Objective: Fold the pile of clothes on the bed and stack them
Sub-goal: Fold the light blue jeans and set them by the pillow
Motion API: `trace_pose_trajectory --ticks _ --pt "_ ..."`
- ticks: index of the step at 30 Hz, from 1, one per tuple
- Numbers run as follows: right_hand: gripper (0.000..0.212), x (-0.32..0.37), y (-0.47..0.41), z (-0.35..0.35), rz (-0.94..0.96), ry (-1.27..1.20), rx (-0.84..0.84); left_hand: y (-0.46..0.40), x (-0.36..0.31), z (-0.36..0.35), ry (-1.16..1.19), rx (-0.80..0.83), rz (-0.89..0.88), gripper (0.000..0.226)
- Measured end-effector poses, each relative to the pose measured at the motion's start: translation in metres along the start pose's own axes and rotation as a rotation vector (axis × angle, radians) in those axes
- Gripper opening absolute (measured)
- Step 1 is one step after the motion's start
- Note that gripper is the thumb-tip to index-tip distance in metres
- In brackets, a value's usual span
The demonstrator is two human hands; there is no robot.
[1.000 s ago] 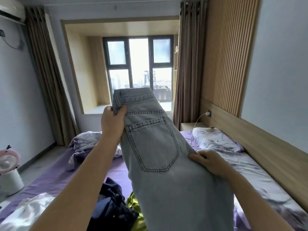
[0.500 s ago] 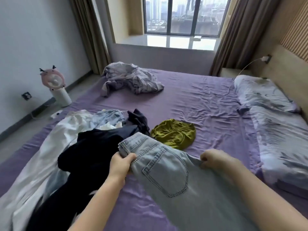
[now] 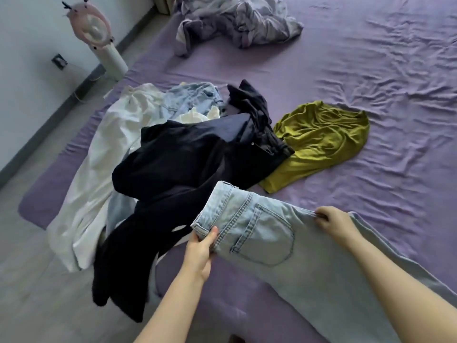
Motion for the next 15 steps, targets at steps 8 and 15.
trace_pose_trajectory --ticks 8,15 --pt "0.048 0.006 -0.03 -0.051 -0.033 -0.2 0.07 -0.022 0.047 0.013 -0.54 0.056 0.381 0.053" --pt "0.042 -0.065 -0.015 -0.056 -0.223 -0.233 -0.048 -0.026 0.076 -0.09 -0.659 0.481 0.24 0.009"
Point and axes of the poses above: each hand's wrist, its own y-axis away from the middle knuckle, its own z-axis out of the back of the hand, x = y × z, the point moved 6 cm from there along -y, towards the middle knuckle, and after that the axes turned 12 degrees about -z, right-handed, at the moved point
